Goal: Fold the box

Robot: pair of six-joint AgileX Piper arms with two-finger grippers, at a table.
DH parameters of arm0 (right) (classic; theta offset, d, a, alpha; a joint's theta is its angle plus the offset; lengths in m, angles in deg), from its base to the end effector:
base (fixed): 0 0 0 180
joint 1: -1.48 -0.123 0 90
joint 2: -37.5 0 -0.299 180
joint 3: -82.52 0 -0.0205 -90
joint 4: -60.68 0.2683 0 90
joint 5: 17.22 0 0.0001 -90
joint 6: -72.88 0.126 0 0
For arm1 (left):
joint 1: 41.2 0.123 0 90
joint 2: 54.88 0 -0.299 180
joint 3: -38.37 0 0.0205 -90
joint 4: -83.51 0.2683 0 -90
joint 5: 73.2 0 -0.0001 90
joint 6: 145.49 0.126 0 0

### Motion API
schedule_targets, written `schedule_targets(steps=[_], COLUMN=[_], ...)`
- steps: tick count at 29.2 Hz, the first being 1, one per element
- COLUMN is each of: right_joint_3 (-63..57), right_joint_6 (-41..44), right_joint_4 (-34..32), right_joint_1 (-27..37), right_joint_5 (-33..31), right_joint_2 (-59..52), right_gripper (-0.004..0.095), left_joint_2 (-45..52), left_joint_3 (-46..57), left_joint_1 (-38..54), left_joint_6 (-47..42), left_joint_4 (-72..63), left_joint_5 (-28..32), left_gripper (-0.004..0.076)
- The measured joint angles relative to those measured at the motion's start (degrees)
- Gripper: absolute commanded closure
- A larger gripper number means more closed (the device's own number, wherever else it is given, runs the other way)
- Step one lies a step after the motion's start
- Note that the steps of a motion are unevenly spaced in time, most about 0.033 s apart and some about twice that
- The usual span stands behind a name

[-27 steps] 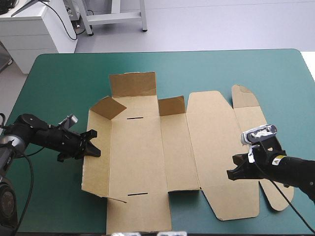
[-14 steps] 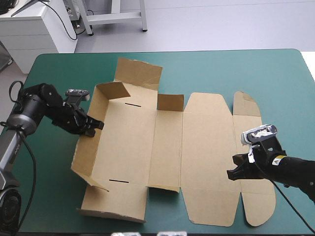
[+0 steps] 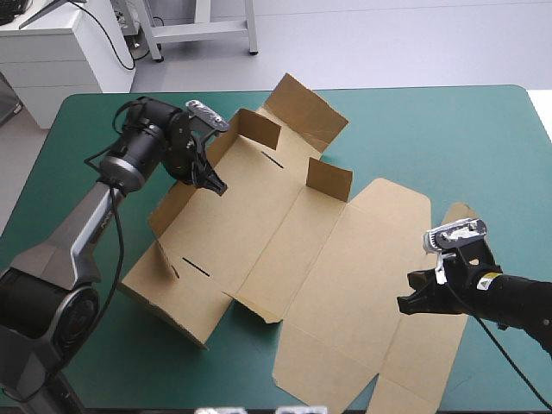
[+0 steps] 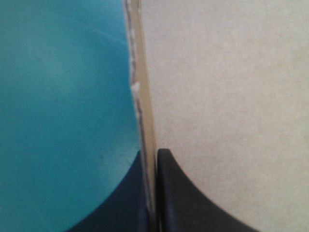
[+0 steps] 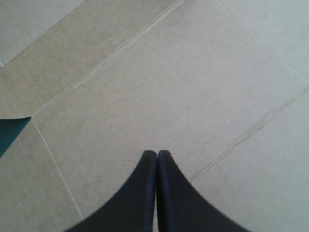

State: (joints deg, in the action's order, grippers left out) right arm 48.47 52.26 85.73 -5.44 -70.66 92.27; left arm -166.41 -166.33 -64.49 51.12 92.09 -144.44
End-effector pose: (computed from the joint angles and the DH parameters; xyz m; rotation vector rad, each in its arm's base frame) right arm 0.1658 0.0633 0.3031 -0.4061 2.3782 0.4363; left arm 0.3959 -0.1510 0.3209 0.9637 2.5715 0.1765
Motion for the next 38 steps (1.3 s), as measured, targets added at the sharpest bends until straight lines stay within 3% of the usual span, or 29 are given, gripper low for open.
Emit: schedule_targets(steps=[4,16,21,28,32,38], right_joint_3=[0.00,0.00,0.00,0.00,0.00,0.00], right_joint_6=[2.06,5.49,6.88,13.02,14.31,14.54], right_joint_4=[-1.33,-2.89,-4.81,-12.84,-14.14,-14.50], right_joint_1=[0.00,0.00,0.00,0.00,0.00,0.00], right_joint_5=[0.97,1.93,1.93,1.93,1.93,1.93], right_joint_2=[0.00,0.00,0.00,0.00,0.00,0.00], right_gripper=[0.0927,0.0927,0.0927,0.0927,0.0927,0.0927], left_joint_2=[-1.36,-1.64,-1.64,-1.64,-1.64,0.73], left_joint_3=[-3.04,-3.65,-3.65,-3.65,-2.88,7.31], left_joint_1=[-5.07,-17.16,-23.29,-31.62,-34.46,-38.13], left_joint_6=[5.89,12.59,7.88,6.53,5.75,-3.87], left_joint_4=[9.03,27.57,31.01,36.12,37.92,51.60], left_joint_5=[0.09,1.29,7.23,8.03,8.65,13.01], left_gripper=[0.0731,0.0731,0.0731,0.0731,0.0731,0.0731])
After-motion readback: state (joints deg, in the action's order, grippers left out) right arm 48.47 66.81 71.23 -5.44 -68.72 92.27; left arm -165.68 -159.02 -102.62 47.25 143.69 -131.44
